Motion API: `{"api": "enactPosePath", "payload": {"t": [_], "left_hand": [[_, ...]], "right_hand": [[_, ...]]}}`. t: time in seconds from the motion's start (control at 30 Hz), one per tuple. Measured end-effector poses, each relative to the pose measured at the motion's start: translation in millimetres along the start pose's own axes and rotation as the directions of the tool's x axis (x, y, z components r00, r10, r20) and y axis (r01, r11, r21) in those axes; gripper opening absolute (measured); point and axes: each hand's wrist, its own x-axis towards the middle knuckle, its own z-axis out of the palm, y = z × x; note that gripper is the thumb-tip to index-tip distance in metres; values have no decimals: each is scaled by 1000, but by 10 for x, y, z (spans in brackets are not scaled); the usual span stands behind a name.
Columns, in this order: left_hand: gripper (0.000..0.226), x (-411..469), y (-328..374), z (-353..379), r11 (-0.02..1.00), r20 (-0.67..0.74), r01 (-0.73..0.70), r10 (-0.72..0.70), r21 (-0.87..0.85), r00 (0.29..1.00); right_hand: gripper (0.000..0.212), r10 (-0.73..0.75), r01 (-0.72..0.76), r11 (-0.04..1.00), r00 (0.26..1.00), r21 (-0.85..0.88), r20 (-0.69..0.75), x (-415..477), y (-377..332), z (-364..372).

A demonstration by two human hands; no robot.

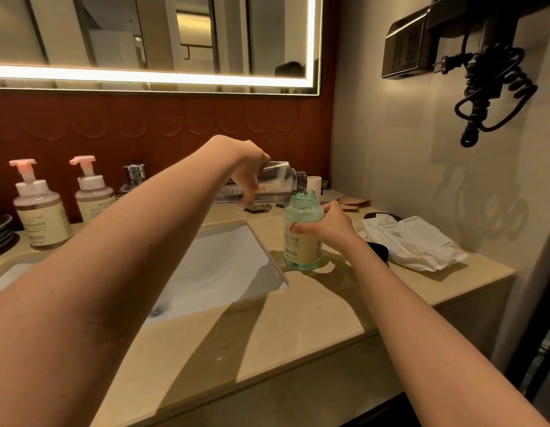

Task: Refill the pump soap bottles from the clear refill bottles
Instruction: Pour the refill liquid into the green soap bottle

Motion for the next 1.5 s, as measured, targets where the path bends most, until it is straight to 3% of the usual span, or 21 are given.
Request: {"api": "enactPosePath", "payload": {"t": [0.2,0.37,0.53,1.5], "left_hand": [[70,-5,-1,0,1000,-1,3,-3,6,1000],[83,-6,2,-5,1000,-8,6,-6,-10,1000],[72,3,3,1,1000,-1,5,-5,-4,1000],[57,32,-7,2,1000,2,-10,10,-17,1000]], "right_hand": [[67,-1,1,1000,1000,-3,0,0,0,4],[68,4,-4,1000,1000,2,-1,5,1,7],[68,8,-8,1000,1000,0,-5,1,-2,4],[67,5,-5,1000,1000,16,-3,-20,-6,-3]]}}
